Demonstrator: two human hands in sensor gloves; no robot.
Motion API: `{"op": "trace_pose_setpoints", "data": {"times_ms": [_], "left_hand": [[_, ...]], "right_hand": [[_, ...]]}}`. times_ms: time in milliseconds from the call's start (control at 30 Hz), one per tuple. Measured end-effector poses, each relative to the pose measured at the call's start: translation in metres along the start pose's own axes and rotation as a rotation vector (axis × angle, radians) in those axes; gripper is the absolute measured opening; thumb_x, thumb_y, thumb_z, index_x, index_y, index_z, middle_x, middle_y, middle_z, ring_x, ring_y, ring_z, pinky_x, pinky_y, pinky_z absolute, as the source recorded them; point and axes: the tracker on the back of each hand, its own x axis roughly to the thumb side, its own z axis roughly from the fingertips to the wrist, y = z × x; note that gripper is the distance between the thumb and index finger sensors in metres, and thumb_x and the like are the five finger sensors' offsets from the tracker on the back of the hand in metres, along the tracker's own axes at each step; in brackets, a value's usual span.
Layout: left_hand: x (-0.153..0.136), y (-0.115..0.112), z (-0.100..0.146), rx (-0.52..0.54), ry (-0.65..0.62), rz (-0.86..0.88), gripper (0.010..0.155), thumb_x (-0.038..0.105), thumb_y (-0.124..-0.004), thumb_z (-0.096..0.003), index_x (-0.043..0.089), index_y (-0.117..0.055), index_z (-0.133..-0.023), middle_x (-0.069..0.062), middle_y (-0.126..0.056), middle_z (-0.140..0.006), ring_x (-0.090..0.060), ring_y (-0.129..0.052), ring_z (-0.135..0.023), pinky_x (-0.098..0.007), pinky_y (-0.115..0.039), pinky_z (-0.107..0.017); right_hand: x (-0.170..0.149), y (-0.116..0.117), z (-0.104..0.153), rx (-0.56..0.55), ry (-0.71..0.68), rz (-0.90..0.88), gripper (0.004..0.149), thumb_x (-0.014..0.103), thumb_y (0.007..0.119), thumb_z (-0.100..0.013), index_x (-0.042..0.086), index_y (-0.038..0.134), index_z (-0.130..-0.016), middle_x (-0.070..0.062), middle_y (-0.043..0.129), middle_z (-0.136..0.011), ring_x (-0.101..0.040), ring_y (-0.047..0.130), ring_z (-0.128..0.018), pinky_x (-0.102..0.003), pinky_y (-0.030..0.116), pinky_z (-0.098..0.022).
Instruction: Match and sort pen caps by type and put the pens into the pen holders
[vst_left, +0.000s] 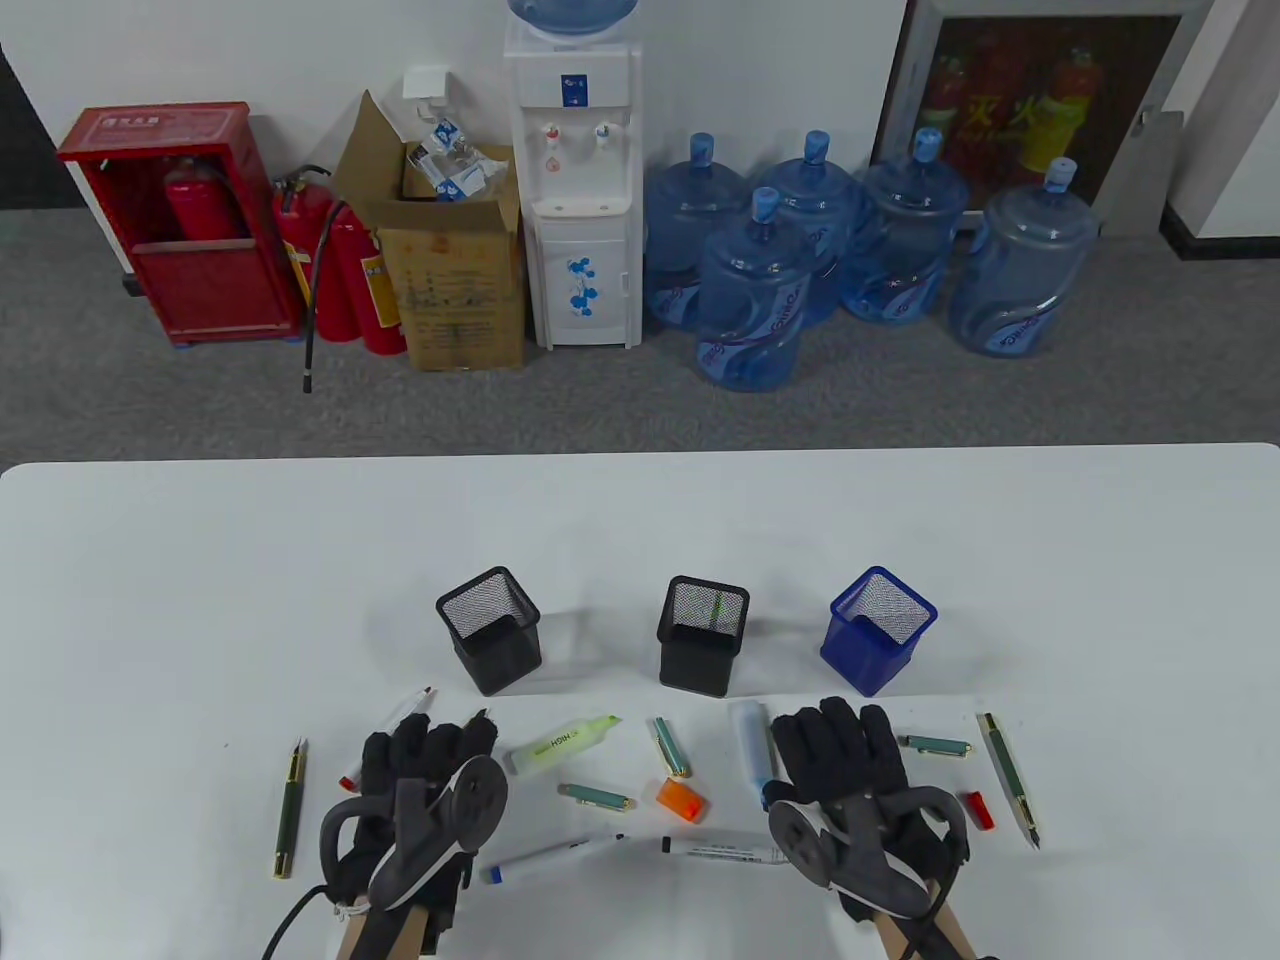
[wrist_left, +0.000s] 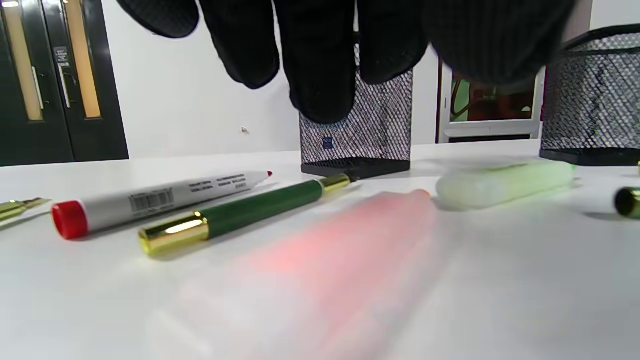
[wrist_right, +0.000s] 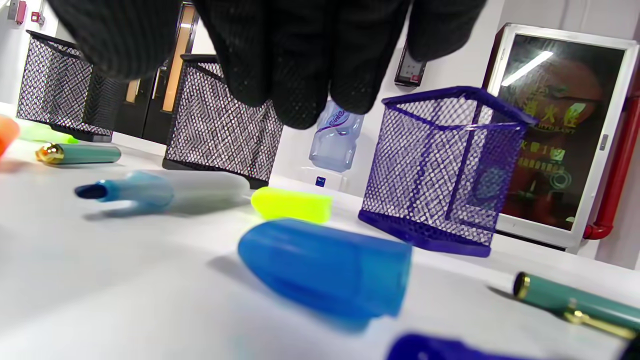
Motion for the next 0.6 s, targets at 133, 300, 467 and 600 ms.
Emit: {"op": "trace_pose_setpoints", "data": {"times_ms": [133, 300, 467, 600], "left_hand": [[-0.006, 0.004, -0.001, -0.009, 0.026, -0.005, 0.062, 0.050, -0.084, -0.0344, 0.038, -0.079, -0.095, 0.002, -0.097, -0.093, -0.035, -0.077, -0.104, -0.065, -0.052, -0.079], [-0.001, -0.003, -0.002, -0.100, 0.012, -0.123, 0.061, 0.050, -0.091, -0.0286, 0.039, -0.086, -0.088, 0.007, -0.102, -0.087, -0.030, -0.084, -0.097, -0.065, -0.054, -0.078], [0.008, -0.010, -0.003, -0.156, 0.011, -0.228, 0.066, 0.050, -0.094, -0.0254, 0.039, -0.084, -0.089, 0.009, -0.104, -0.084, -0.027, -0.087, -0.094, -0.064, -0.055, -0.078], [0.013, -0.015, -0.004, -0.180, 0.025, -0.278, 0.068, 0.050, -0.095, -0.0256, 0.038, -0.083, -0.091, 0.010, -0.105, -0.082, -0.027, -0.089, -0.093, -0.064, -0.056, -0.077]], "right_hand": [[0.000, 0.000, 0.000, 0.001, 0.001, 0.002, 0.068, 0.058, 0.065, -0.039, 0.027, 0.070, -0.099, -0.001, 0.081, -0.102, -0.028, 0.076, -0.101, -0.056, 0.058, -0.076], [0.000, 0.000, 0.000, 0.002, -0.001, 0.005, 0.068, 0.058, 0.066, -0.039, 0.027, 0.070, -0.099, -0.001, 0.081, -0.102, -0.028, 0.076, -0.101, -0.057, 0.058, -0.076], [0.000, 0.000, 0.000, 0.002, -0.002, 0.006, 0.068, 0.058, 0.066, -0.039, 0.027, 0.070, -0.099, 0.000, 0.081, -0.102, -0.028, 0.076, -0.101, -0.057, 0.058, -0.076], [0.000, 0.000, 0.000, 0.001, -0.003, 0.007, 0.068, 0.058, 0.066, -0.039, 0.027, 0.070, -0.099, 0.000, 0.081, -0.101, -0.028, 0.075, -0.101, -0.057, 0.057, -0.076]]}}
